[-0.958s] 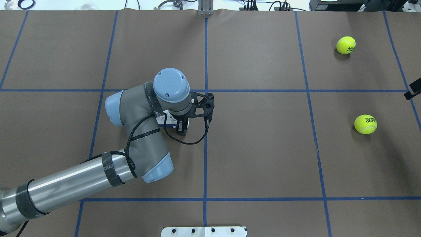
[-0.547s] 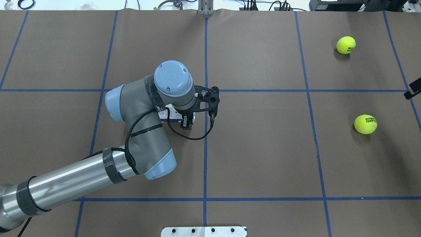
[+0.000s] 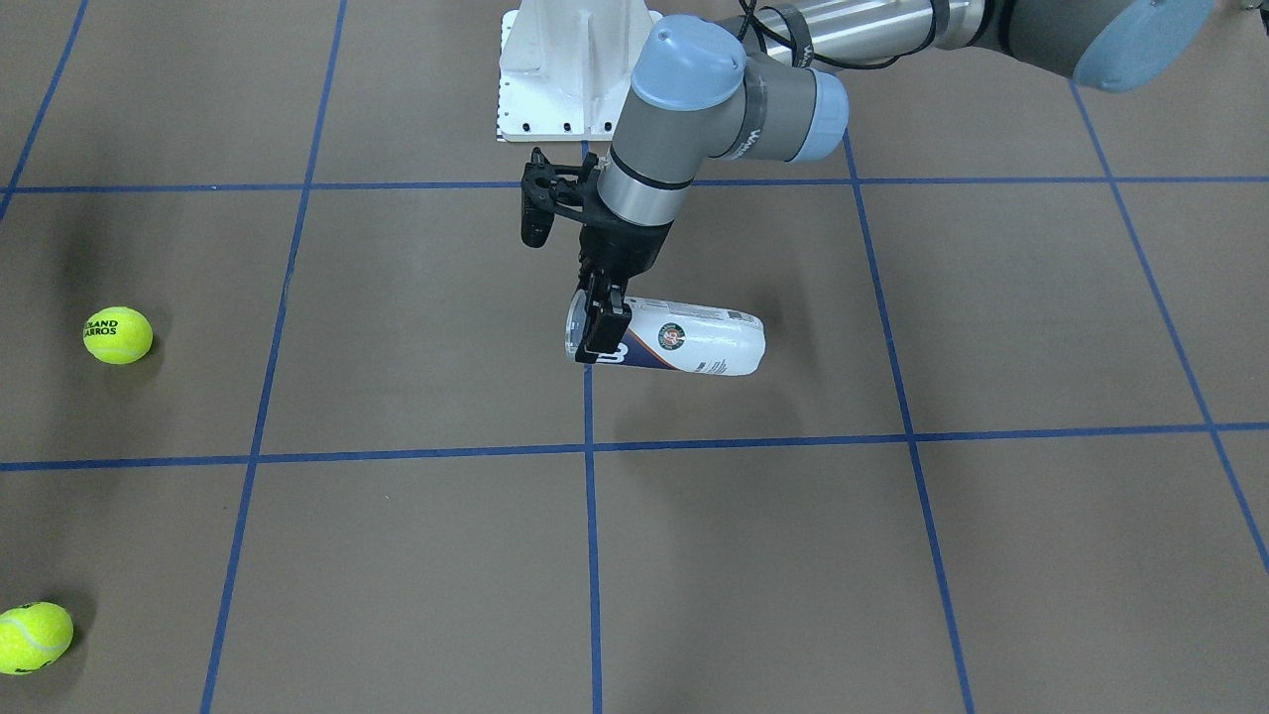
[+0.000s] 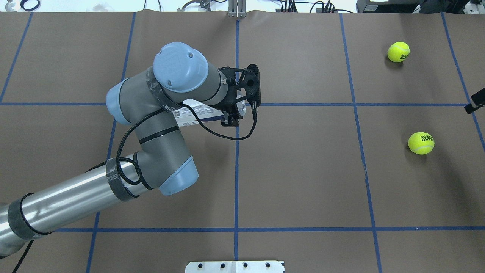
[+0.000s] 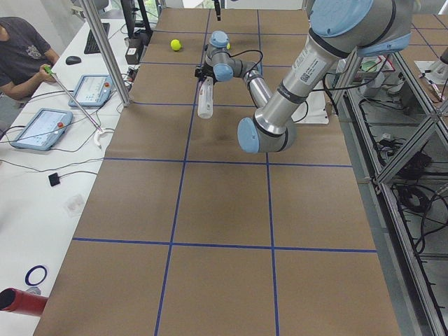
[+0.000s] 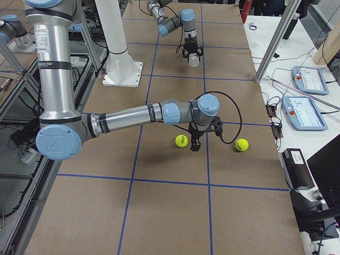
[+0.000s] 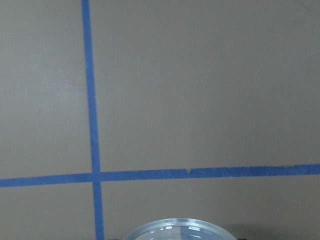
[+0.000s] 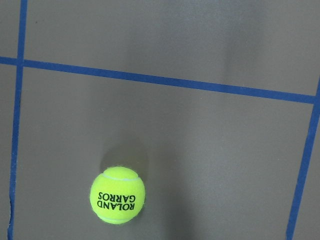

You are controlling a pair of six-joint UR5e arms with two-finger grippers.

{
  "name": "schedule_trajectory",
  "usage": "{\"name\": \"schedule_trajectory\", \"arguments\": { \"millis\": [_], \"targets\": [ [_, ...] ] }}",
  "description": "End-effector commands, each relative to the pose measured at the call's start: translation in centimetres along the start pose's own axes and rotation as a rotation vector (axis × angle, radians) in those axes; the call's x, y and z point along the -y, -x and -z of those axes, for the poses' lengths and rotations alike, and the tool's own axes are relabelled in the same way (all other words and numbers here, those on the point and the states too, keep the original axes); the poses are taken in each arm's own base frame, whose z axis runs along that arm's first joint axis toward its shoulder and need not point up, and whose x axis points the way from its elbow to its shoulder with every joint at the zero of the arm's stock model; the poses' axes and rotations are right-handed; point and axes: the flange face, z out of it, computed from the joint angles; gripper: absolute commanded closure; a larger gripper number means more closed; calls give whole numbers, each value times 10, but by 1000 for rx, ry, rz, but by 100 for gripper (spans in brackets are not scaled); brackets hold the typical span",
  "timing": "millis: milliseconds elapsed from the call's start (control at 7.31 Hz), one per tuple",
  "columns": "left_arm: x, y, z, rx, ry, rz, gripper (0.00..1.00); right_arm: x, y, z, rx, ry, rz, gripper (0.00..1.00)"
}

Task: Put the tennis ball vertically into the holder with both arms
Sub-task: 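Lift and rotate the tube upright with the left gripper, opening upward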

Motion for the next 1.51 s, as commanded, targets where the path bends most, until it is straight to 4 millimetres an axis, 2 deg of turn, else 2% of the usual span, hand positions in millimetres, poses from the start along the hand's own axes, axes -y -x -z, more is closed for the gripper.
{"name": "schedule_trajectory", "arguments": {
  "millis": [0, 137, 411, 547, 684, 821, 1095, 1368],
  "targets": [
    [13, 2, 25, 103, -275, 205, 25, 8, 13, 9, 7, -20, 24, 0],
    [1, 2, 29, 161, -422, 271, 25, 8, 25, 11, 12, -23, 34, 0],
    [-15, 2, 22, 232, -673, 384, 25, 7, 40, 9, 32, -16, 54, 0],
    [-17, -22, 12, 271, -766, 409, 24, 5, 55, 9, 37, -17, 85, 0],
    [-30, -49, -6, 312, -851, 450, 23, 4, 66, 7, 43, -13, 107, 0],
    [-44, -64, -19, 328, -916, 475, 23, 1, 80, 9, 53, -14, 115, 0],
    [-80, -79, -33, 338, -1004, 495, 23, -2, 101, 4, 61, -2, 114, 0],
    [-92, -84, -30, 335, -1054, 500, 23, -2, 103, 2, 58, 0, 120, 0]
  ]
}}
